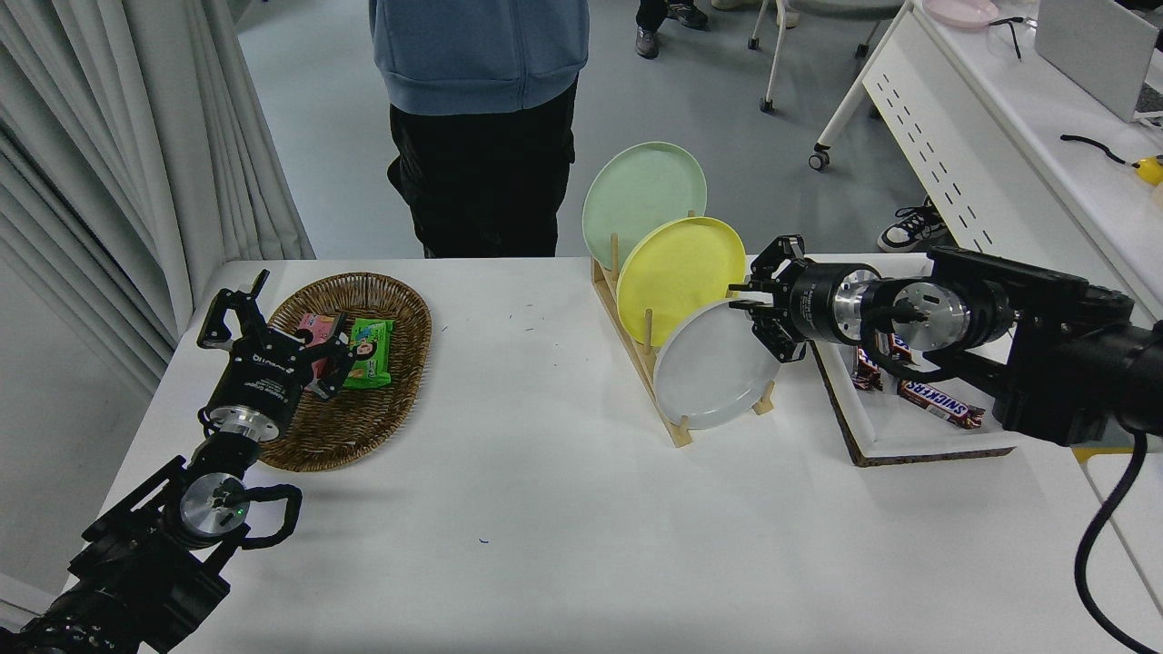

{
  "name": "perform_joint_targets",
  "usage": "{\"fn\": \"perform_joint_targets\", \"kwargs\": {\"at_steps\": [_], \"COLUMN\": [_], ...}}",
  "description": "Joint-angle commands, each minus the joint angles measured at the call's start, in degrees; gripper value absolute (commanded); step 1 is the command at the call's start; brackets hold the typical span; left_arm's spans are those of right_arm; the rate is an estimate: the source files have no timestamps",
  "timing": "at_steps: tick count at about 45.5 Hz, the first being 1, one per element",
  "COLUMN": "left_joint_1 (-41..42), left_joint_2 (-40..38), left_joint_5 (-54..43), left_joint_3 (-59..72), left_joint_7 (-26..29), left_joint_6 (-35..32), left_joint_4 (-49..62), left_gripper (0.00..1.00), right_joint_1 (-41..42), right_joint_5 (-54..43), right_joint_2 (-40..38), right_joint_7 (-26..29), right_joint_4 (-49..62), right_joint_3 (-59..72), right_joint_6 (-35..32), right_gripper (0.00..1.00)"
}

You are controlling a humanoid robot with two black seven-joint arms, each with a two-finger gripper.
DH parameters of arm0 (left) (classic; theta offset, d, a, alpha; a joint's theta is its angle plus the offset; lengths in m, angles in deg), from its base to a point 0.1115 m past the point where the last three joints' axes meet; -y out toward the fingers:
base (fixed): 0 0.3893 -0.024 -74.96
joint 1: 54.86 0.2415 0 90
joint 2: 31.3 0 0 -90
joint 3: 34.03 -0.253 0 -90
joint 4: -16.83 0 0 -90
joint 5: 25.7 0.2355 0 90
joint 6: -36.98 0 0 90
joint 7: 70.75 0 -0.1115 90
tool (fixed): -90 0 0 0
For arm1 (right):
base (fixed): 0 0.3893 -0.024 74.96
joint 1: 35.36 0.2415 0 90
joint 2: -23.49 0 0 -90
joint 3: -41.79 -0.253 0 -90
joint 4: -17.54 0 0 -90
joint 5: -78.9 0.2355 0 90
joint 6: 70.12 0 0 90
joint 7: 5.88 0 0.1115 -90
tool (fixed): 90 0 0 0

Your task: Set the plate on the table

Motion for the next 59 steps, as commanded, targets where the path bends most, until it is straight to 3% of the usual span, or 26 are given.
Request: {"fn": "perform_joint_targets", "kwargs": {"at_steps": [1, 27, 59], "left_joint_1": [0.0, 0.0, 0.0], "left_joint_2": [0.0, 0.0, 0.0], "left_joint_5": [0.0, 0.0, 0.0], "left_joint_3": [0.04, 0.04, 0.04], "left_joint_7": [-0.07, 0.02, -0.07], "left_joint_6": [0.0, 0.0, 0.0], "left_joint_4": [-0.05, -0.05, -0.05], "left_gripper": [1.0, 1.0, 1.0], "right_joint_1": [-0.01, -0.01, 3.68], "right_joint_5": [-0.03, -0.21, 0.58], "right_joint_2": [0.2, 0.2, -5.34], "right_joint_7": [1.21, 1.74, 10.61], "right_joint_4": [0.08, -0.1, -5.1], "right_joint_3": [-0.22, -0.92, -12.96], "right_joint_6": [0.32, 0.06, -0.73], "right_gripper": [0.08, 0.0, 0.0]}}
